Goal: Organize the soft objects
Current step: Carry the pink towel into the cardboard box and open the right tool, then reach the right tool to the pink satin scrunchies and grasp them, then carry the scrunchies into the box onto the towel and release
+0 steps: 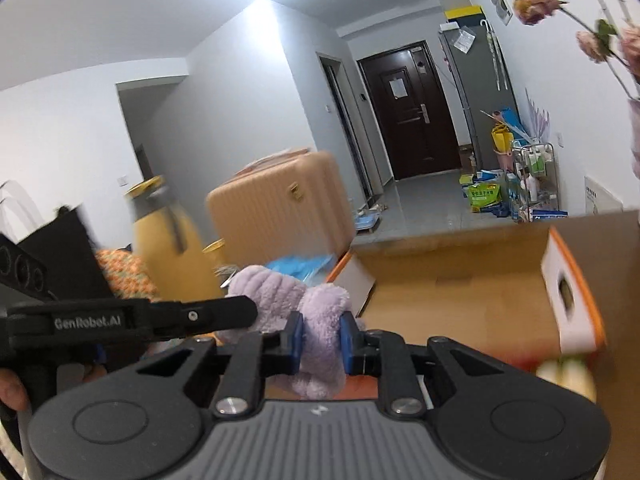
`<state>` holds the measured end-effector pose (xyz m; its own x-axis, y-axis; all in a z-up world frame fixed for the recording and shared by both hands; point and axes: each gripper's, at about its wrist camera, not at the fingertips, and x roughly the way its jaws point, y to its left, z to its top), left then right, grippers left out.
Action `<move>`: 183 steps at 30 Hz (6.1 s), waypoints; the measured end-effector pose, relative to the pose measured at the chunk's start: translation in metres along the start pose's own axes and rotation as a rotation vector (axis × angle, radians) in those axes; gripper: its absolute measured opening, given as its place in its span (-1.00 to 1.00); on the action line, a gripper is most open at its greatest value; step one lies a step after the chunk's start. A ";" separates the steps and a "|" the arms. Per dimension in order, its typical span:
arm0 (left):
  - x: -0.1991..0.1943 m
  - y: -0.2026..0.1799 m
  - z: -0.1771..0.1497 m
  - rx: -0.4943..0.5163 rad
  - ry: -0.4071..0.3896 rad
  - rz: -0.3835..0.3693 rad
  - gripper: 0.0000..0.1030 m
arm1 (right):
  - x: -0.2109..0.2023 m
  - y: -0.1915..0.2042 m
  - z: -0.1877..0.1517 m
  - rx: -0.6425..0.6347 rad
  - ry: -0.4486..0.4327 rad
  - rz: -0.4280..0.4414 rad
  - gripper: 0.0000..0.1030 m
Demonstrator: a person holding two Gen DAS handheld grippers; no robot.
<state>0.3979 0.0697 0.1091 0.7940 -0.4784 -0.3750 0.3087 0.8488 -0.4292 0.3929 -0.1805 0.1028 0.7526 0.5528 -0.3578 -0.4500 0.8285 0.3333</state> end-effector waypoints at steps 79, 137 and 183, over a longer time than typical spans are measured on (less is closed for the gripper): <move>-0.199 -0.073 -0.232 0.211 -0.058 0.320 1.00 | -0.238 0.055 -0.214 -0.084 -0.156 -0.277 0.91; -0.110 -0.043 -0.212 0.045 0.215 0.096 0.36 | -0.127 0.041 -0.179 -0.100 0.111 -0.077 -0.46; 0.190 0.061 0.047 0.190 0.326 0.288 0.08 | 0.214 -0.082 0.040 0.078 0.306 -0.178 -0.38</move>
<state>0.5920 0.0412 0.0499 0.6647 -0.2373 -0.7084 0.2146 0.9689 -0.1232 0.6099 -0.1339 0.0340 0.6316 0.4118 -0.6569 -0.2780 0.9112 0.3039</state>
